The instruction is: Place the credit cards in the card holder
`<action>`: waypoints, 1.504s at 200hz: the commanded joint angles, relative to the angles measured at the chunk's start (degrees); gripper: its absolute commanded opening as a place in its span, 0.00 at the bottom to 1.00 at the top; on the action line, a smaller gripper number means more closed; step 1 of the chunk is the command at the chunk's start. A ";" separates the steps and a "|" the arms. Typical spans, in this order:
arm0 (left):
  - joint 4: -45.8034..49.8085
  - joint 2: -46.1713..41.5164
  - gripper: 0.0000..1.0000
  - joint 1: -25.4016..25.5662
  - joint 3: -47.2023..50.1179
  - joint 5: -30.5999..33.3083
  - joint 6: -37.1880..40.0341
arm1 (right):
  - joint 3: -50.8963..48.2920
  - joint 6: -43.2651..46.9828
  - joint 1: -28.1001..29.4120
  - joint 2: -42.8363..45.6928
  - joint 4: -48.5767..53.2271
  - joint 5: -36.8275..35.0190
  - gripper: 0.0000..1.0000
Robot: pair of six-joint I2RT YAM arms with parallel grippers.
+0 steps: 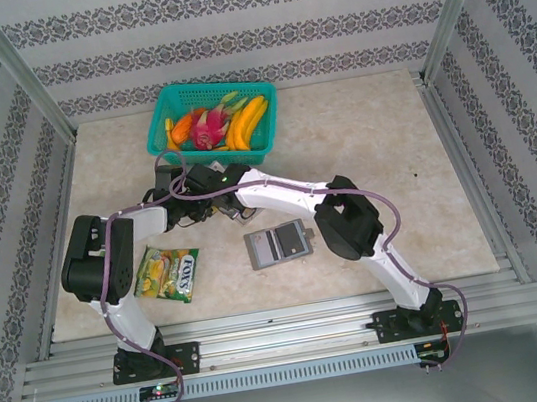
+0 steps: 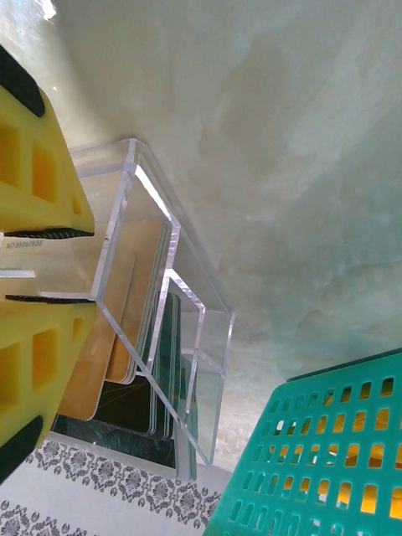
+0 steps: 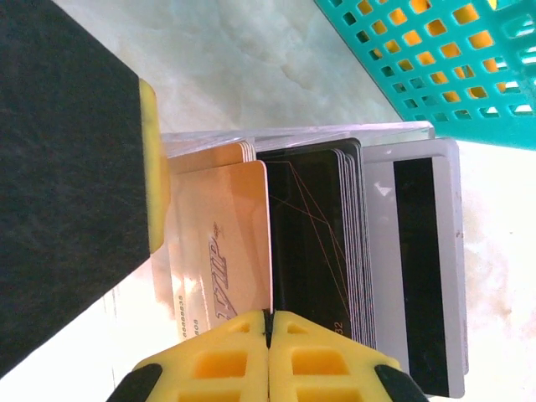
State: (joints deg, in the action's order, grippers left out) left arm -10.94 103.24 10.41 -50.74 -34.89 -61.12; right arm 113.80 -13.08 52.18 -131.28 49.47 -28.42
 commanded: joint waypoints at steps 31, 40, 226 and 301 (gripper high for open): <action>5.63 0.43 0.25 -0.12 2.14 3.09 1.01 | -1.65 0.16 -0.67 3.47 1.08 -1.70 0.02; 5.58 0.38 0.25 -0.07 2.07 2.98 1.00 | -1.68 0.24 -0.68 3.87 1.17 -0.95 0.00; 14.18 -20.06 0.43 4.48 4.04 2.75 9.01 | -45.50 -19.26 -16.26 42.27 -23.43 35.23 0.00; 16.73 -22.22 0.44 18.11 10.39 9.15 6.87 | -69.49 -19.32 -16.73 54.46 -33.69 30.85 0.00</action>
State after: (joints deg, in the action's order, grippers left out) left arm 3.90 80.73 26.13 -41.98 -29.06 -53.78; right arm 47.22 -31.42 35.73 -78.52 21.87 2.79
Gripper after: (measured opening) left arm 0.445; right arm 0.042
